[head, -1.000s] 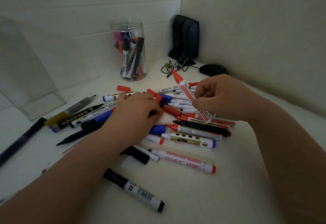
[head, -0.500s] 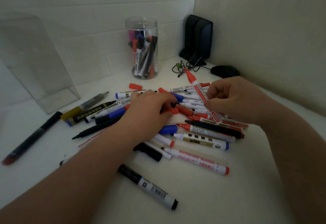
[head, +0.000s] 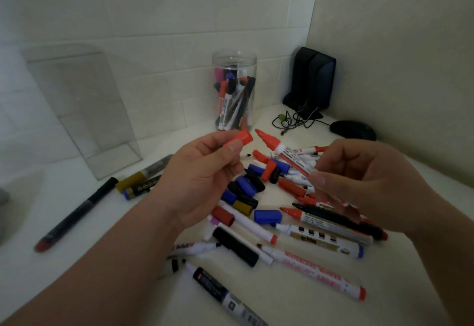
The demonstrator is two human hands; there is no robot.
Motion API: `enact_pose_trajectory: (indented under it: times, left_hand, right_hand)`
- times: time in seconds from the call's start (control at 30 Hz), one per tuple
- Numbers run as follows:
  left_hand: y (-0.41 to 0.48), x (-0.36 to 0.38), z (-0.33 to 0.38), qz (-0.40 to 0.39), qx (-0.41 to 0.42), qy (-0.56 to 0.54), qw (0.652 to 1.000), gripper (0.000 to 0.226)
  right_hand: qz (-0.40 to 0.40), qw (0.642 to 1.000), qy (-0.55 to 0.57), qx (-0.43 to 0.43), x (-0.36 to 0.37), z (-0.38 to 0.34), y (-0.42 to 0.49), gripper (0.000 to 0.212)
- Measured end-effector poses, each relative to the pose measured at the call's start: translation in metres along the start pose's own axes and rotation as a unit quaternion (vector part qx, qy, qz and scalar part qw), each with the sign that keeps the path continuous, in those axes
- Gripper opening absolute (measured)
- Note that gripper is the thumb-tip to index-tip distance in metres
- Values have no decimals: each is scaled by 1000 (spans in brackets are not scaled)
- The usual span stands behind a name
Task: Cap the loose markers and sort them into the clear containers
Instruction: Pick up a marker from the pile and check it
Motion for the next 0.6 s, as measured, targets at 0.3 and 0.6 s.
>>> enact_pose_trajectory:
  times: [0.3,0.6]
  left_hand:
    - [-5,4,2,-36,1,31,999,28]
    - [-9,9,1,-30,-10,73,997,39]
  right_hand:
    - [-37,999,-26,-3,-1,2,-1,13]
    - [36,981,-183,-61,7,-4,-5,22]
Point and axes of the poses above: each hand's wrist, its own y-axis towards the middle knuckle, its own x-axis out of the palm, z = x × y, the point moved 2 cm from there along y, towards the middle knuckle, and after that the axes turned 7 degrees about -z, right-handed, at the moved point
